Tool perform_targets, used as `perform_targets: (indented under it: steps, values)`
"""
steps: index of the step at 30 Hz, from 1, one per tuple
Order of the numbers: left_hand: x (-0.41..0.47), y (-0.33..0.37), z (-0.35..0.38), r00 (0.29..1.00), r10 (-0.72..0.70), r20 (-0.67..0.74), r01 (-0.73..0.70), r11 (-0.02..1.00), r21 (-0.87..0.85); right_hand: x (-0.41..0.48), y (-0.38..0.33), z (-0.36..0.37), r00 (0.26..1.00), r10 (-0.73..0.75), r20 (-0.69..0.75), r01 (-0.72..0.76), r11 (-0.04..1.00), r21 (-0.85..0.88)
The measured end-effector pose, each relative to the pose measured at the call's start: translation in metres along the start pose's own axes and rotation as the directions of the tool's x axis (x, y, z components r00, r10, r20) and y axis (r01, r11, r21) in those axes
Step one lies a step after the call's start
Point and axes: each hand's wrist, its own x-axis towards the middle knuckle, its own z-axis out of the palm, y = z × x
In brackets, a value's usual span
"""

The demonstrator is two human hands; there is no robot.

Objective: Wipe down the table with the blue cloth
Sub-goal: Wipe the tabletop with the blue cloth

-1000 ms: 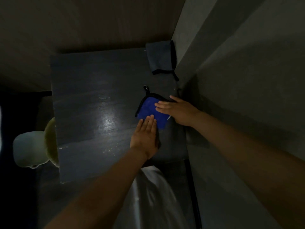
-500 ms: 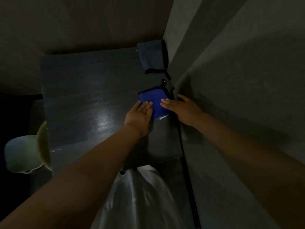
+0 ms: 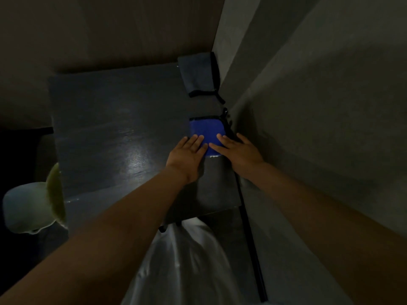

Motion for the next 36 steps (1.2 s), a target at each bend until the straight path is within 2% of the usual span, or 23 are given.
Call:
perform_targets:
  steps: [5,10,15,19,21,23,25,26,27,29,30,32,34,36]
  values:
    - [-0.011,0.005,0.008,0.999,0.033,-0.001,-0.033,0.999,-0.016,-0.016,-0.016,0.012,0.999,0.048,-0.023,-0.046,0.996,0.079]
    - [-0.021,0.005,0.011,0.997,0.077,-0.012,-0.076,0.996,0.038,-0.033,-0.049,0.024,0.987,0.16,-0.018,-0.149,0.949,0.277]
    - [-0.03,0.004,0.011,0.994,0.105,-0.026,-0.104,0.993,0.05,-0.032,-0.08,0.037,0.964,0.261,0.043,-0.263,0.928,0.266]
    - [-0.029,0.003,0.011,0.994,0.105,-0.026,-0.103,0.993,0.055,-0.032,-0.081,0.032,0.963,0.267,0.036,-0.266,0.919,0.292]
    - [-0.031,0.005,0.014,0.994,0.101,-0.03,-0.1,0.994,0.047,-0.033,-0.077,0.028,0.965,0.263,-0.006,-0.243,0.9,0.361]
    - [-0.035,0.01,0.02,0.995,0.079,-0.061,-0.08,0.997,-0.01,-0.03,-0.07,0.025,0.955,0.292,-0.053,-0.221,0.819,0.529]
    - [-0.042,0.02,0.03,0.994,0.053,-0.097,-0.063,0.993,-0.104,-0.025,-0.058,0.02,0.93,0.364,-0.048,-0.221,0.661,0.717]
    - [-0.045,0.028,0.035,0.993,0.046,-0.106,-0.061,0.988,-0.141,-0.023,-0.05,0.019,0.914,0.4,-0.077,-0.201,0.607,0.769]
    - [-0.048,0.037,0.04,0.993,0.041,-0.113,-0.059,0.984,-0.167,-0.02,-0.042,0.017,0.9,0.418,-0.122,-0.175,0.603,0.778]
    - [-0.051,0.06,0.045,0.992,0.013,-0.125,-0.041,0.974,-0.224,-0.015,-0.03,0.009,0.919,0.325,-0.224,-0.091,0.727,0.681]
    - [-0.05,0.071,0.045,0.991,-0.009,-0.132,-0.026,0.965,-0.261,-0.012,-0.027,0.006,0.945,0.209,-0.25,-0.022,0.807,0.59]
    - [-0.045,0.088,0.041,0.989,-0.063,-0.132,0.014,0.939,-0.344,-0.005,-0.024,0.002,0.979,-0.025,-0.203,0.108,0.907,0.407]
    - [-0.038,0.098,0.038,0.988,-0.128,-0.09,0.082,0.912,-0.402,0.001,-0.022,0.004,0.986,-0.131,-0.103,0.157,0.939,0.307]
    - [-0.034,0.102,0.038,0.99,-0.143,-0.015,0.127,0.919,-0.372,0.002,-0.022,0.007,0.99,-0.13,-0.058,0.141,0.936,0.322]
